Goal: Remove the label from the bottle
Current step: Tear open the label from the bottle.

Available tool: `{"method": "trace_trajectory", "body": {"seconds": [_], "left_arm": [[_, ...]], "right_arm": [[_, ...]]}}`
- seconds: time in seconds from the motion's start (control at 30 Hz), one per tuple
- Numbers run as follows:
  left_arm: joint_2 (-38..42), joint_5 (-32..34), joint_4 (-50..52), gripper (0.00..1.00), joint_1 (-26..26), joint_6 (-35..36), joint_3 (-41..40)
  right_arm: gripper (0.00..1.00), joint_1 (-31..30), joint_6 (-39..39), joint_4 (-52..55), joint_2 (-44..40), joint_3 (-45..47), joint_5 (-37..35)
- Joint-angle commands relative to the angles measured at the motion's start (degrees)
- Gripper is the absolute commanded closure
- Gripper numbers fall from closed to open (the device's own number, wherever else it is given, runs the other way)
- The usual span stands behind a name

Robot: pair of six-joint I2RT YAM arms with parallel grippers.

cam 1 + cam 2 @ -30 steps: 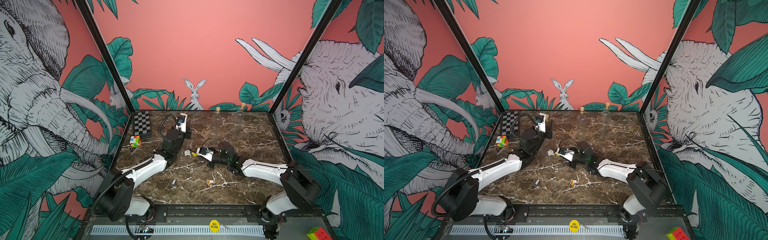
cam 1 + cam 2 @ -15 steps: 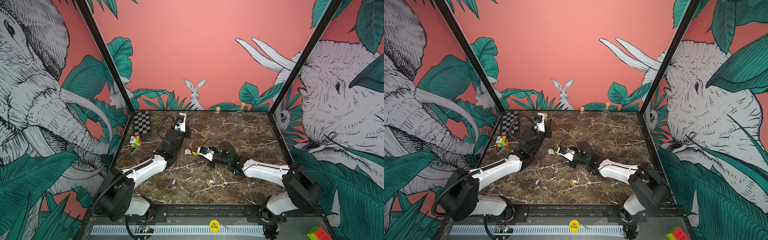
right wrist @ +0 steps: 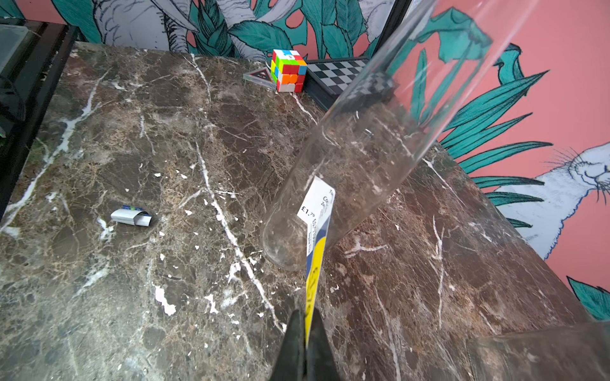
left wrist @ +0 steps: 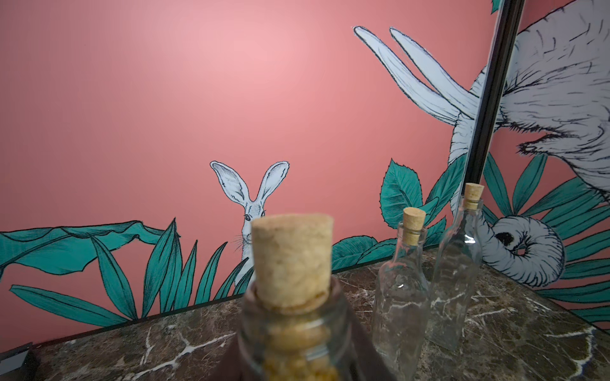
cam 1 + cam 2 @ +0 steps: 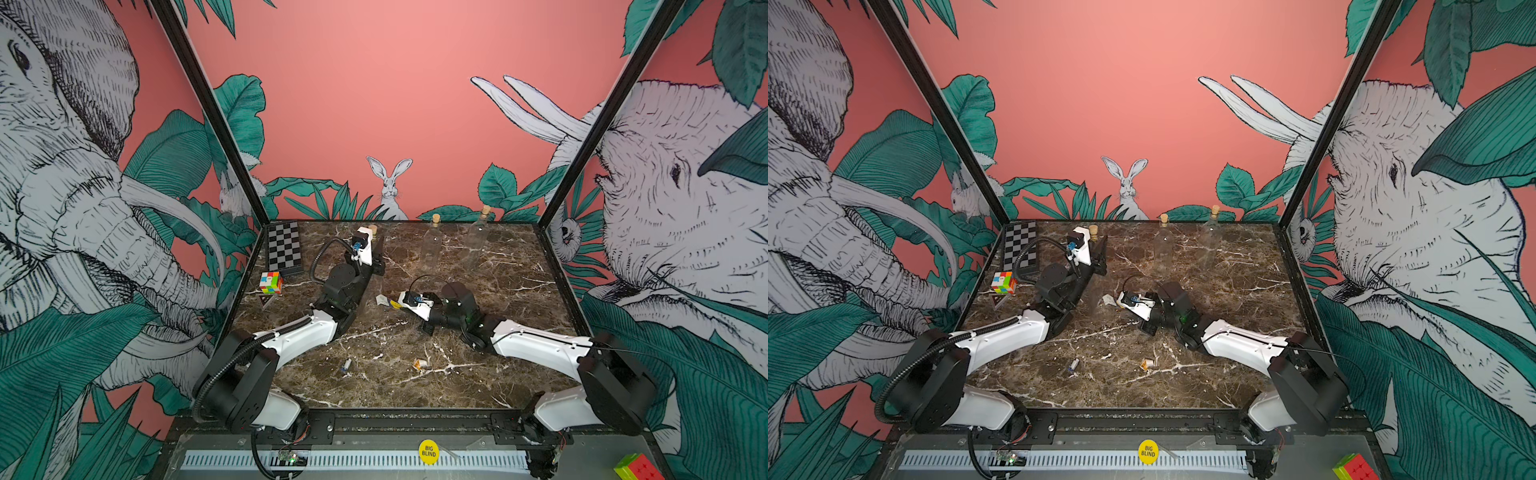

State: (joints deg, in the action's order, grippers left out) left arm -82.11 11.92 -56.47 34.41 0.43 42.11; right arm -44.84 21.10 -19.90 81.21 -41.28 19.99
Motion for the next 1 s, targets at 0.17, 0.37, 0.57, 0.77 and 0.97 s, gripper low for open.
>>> {"method": "trace_trajectory", "body": {"seconds": [0.17,0.37,0.57,0.77,0.97], "left_arm": [[-2.9,0.0,-11.7,1.0,-2.1,5.2,-0.5],[-5.6,-1.0,-14.9,1.0,-2.0,5.3,-0.5],[-7.1,-1.0,-16.5,1.0,-1.8,5.4,-0.9],[-7.4,-1.2,-17.2,1.0,-1.7,6.0,-1.3],[-7.5,-1.4,-17.4,1.0,-1.5,6.2,-1.6]], "right_arm": [[1.0,0.7,-2.1,3.4,-4.1,0.6,0.4],[1.0,0.6,-4.7,4.3,-4.9,0.3,2.4],[1.0,0.5,-5.5,5.6,-6.0,0.3,3.6],[1.0,0.1,-5.9,7.0,-6.0,-0.2,5.1],[1.0,-0.1,-6.7,7.5,-6.2,-1.1,5.7]]}}
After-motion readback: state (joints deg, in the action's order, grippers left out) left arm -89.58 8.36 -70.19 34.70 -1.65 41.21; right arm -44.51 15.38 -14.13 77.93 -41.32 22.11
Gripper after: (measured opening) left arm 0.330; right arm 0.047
